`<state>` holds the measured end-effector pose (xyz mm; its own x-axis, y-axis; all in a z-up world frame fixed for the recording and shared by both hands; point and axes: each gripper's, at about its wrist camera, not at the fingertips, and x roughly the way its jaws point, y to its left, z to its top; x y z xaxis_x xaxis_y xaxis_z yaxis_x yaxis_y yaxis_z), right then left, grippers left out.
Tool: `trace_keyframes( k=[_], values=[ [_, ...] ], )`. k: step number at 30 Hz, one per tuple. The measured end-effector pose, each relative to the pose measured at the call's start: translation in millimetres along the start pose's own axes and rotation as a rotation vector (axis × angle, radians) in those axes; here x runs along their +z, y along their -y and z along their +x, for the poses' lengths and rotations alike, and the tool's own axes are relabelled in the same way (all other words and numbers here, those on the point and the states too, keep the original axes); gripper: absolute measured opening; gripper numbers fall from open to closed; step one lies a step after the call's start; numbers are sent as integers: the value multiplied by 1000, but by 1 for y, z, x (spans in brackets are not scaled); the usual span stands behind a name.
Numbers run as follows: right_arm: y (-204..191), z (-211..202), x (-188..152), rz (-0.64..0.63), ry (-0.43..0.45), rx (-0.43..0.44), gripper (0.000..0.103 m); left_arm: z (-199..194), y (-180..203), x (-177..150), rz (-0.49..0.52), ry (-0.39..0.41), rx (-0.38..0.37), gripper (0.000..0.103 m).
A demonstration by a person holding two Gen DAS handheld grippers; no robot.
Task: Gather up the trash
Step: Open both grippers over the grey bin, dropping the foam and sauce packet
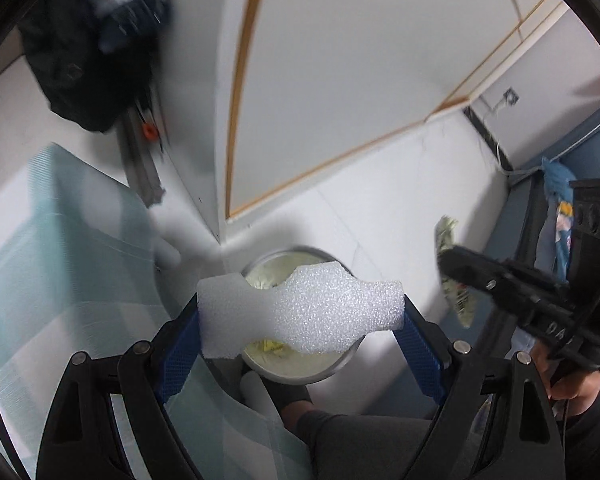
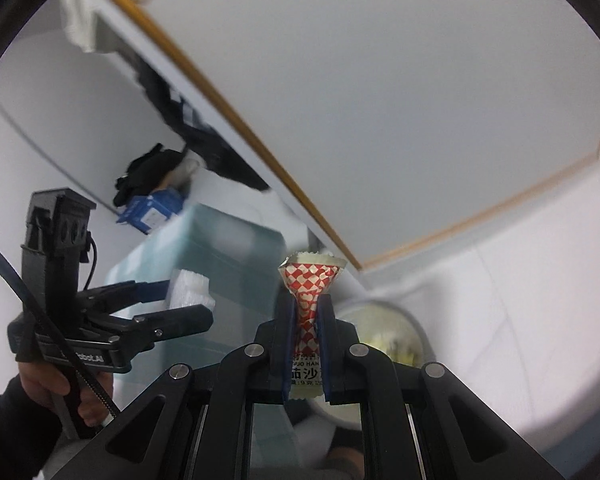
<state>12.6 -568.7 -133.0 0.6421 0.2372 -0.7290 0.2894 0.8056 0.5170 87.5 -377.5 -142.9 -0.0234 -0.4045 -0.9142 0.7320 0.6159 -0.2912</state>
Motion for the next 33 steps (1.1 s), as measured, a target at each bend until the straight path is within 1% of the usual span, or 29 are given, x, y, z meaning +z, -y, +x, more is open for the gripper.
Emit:
trace_keyframes(
  k=[2, 3, 7, 9, 11, 12, 16, 19, 21, 24, 25, 26, 30, 33],
  values=[
    [15, 21, -9, 48, -41, -1, 10, 17, 0, 2, -13, -46, -7, 87],
    [21, 26, -15, 66, -54, 0, 10, 27, -2, 3, -25, -70, -20, 87],
    [43, 64, -30, 149, -123, 10, 11, 51, -10, 3, -71, -155, -60, 87],
    [53, 81, -36, 184, -156, 15, 12, 66, -15, 4, -108, -200, -76, 87],
    [59, 96, -43, 205, -188, 10, 13, 78, -21, 8, -147, -234, -107, 87],
    [67, 95, -48, 210, -199, 7, 14, 81, -24, 9, -172, -247, -122, 87],
    [81, 117, -64, 252, -252, -9, 16, 95, -33, 9, -267, -296, -182, 88],
    [90, 122, -76, 265, -290, -5, 22, 98, -33, 7, -295, -327, -196, 88],
    [90, 124, -80, 258, -297, -6, 31, 99, -31, 7, -299, -341, -200, 88],
    [90, 121, -83, 256, -296, -10, 40, 94, -30, 9, -297, -337, -193, 88],
    [90, 118, -83, 251, -293, -13, 41, 93, -30, 10, -298, -335, -191, 88],
    [90, 112, -82, 245, -290, -23, 44, 91, -29, 11, -301, -329, -193, 89],
    [93, 93, -80, 248, -262, -45, 50, 87, -28, 11, -294, -323, -196, 99],
    [91, 74, -76, 243, -221, -55, 53, 87, -25, 9, -279, -336, -190, 99]
  ],
)
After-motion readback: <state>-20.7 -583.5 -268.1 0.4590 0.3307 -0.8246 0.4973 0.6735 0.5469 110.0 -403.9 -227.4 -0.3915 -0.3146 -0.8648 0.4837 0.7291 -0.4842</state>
